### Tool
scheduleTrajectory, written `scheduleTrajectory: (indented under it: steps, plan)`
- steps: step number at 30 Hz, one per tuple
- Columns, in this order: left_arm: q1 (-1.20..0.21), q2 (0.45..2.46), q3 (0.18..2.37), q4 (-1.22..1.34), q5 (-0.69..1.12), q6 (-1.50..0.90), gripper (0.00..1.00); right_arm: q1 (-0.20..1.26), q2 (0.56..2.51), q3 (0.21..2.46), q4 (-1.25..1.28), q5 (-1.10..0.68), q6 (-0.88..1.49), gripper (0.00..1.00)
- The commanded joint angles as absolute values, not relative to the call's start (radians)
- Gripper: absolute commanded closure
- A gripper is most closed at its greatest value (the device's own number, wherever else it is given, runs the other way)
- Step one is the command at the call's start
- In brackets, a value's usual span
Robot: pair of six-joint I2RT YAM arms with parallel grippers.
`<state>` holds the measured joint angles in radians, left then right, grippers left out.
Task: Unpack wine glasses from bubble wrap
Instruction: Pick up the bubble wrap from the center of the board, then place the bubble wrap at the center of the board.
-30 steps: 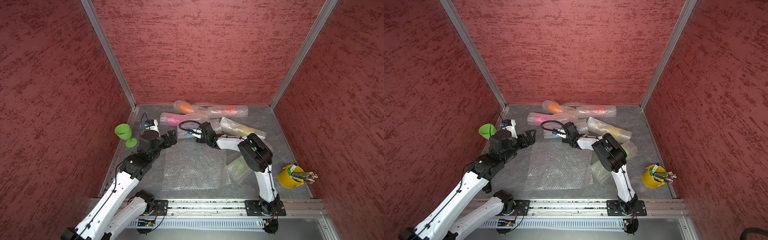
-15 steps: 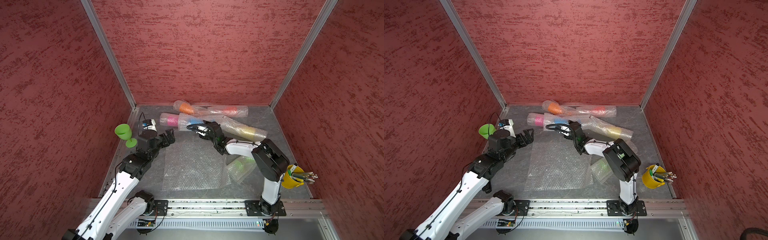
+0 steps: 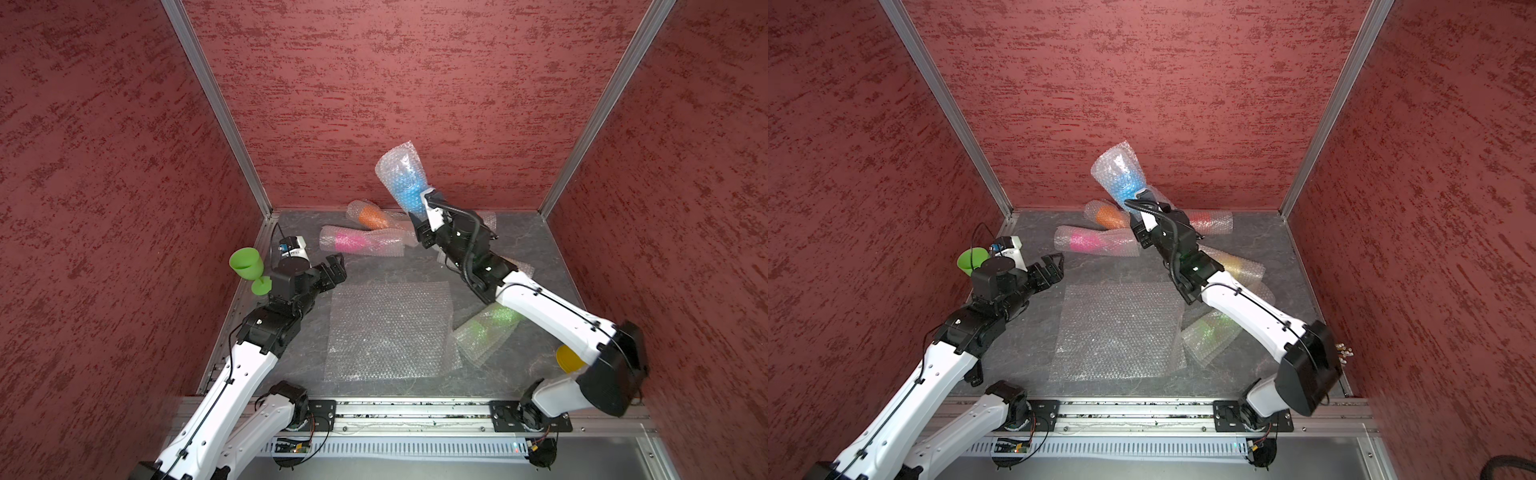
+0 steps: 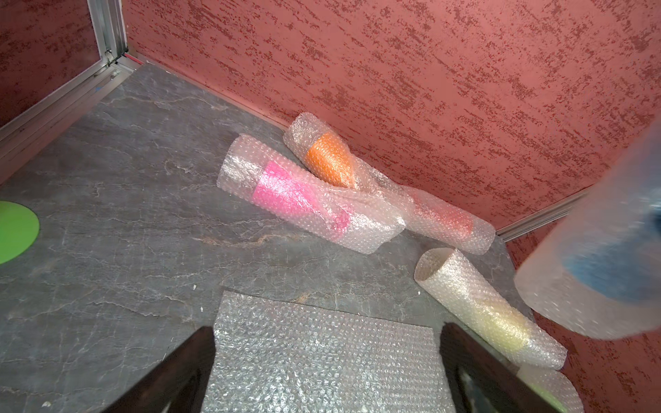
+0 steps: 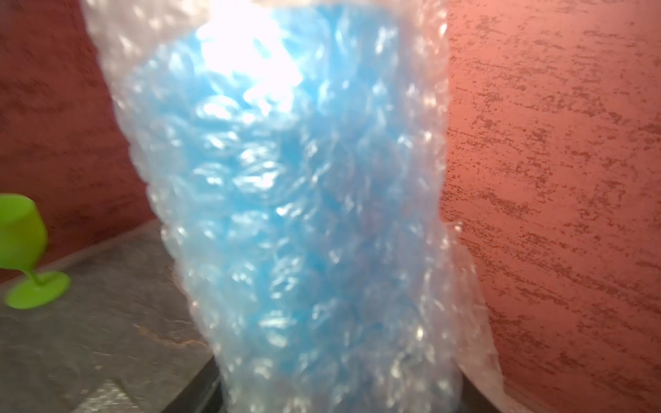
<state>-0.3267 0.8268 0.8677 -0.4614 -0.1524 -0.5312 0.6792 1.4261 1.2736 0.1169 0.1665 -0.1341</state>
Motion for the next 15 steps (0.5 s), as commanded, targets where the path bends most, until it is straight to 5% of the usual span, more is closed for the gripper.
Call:
scheduleTrajectory:
  steps: [1, 7, 15]
  plan:
    - [-0.312, 0.832, 0.863, -0.443, -0.120, -0.551, 0.01, 0.681, 1.339, 1.231, -0.039, 0.086, 0.160, 0.38]
    - [-0.304, 0.849, 0.859, -0.432, -0.061, -0.567, 0.01, 0.671, 1.201, 1.097, -0.104, 0.025, 0.464, 0.40]
    - [-0.314, 0.877, 0.869, -0.440, -0.040, -0.558, 0.01, 0.667, 1.340, 1.140, -0.463, -0.139, 0.893, 0.41]
